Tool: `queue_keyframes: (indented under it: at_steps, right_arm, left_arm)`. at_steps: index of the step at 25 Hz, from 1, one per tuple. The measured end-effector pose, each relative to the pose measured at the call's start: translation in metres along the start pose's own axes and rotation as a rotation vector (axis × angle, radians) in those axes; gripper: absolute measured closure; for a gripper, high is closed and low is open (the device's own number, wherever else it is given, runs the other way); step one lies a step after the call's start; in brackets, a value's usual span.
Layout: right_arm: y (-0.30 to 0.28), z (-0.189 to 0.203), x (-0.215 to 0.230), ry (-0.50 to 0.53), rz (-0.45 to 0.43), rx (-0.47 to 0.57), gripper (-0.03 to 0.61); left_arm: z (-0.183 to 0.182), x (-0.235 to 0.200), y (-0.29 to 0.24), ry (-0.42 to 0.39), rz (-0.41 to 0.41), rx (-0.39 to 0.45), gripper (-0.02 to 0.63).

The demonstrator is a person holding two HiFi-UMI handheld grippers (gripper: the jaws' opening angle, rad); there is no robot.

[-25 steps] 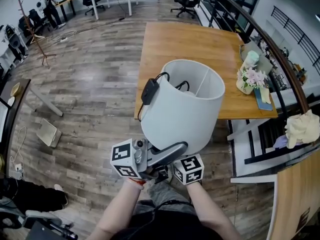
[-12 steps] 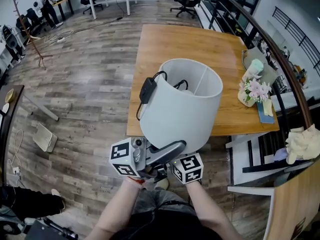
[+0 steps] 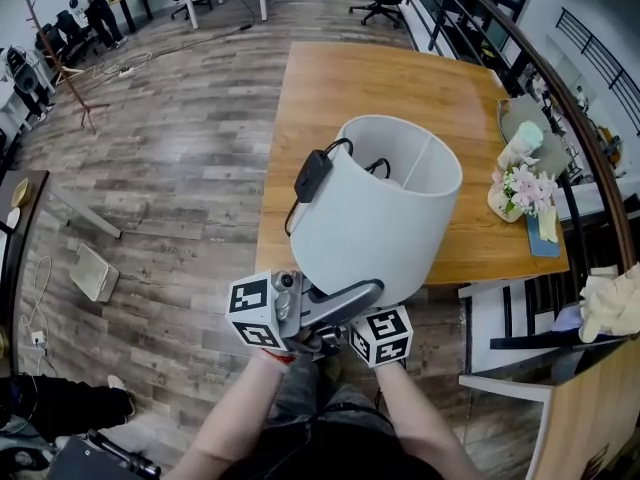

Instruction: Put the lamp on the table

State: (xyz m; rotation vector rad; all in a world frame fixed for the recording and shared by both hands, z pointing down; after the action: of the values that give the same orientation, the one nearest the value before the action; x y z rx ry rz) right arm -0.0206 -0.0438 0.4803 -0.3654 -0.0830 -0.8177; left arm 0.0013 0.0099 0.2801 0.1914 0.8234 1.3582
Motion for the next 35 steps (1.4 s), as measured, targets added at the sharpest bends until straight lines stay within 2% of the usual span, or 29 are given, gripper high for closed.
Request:
queue_keyframes:
  at_steps: [11, 35]
  right_arm:
    - [-0.039, -0.016, 0.060, -0.007, 0.057, -0.016, 0.365]
    - [-0.124, -0.041, 0.177, -0.030, 0.157, -0.026, 0.367]
  left_arm:
    - [-0.015, -0.068, -0.014, 0.055, 0.051, -0.007, 0.612]
    - [-0.040, -0.210, -0.042, 0.147, 0.093, -0.020, 0.612]
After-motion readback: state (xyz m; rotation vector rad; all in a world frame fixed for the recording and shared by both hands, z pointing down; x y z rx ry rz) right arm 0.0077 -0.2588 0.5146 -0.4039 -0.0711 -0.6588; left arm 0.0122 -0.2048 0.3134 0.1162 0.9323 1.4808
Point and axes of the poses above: the fingertips, and each gripper's own axes: y backward along the fingers, x to its right, z out of its underside, the point moved 1 cm from there along y, backward along the fingers, and after that the axes turned 1 degree about -y, right-handed, at the moved point
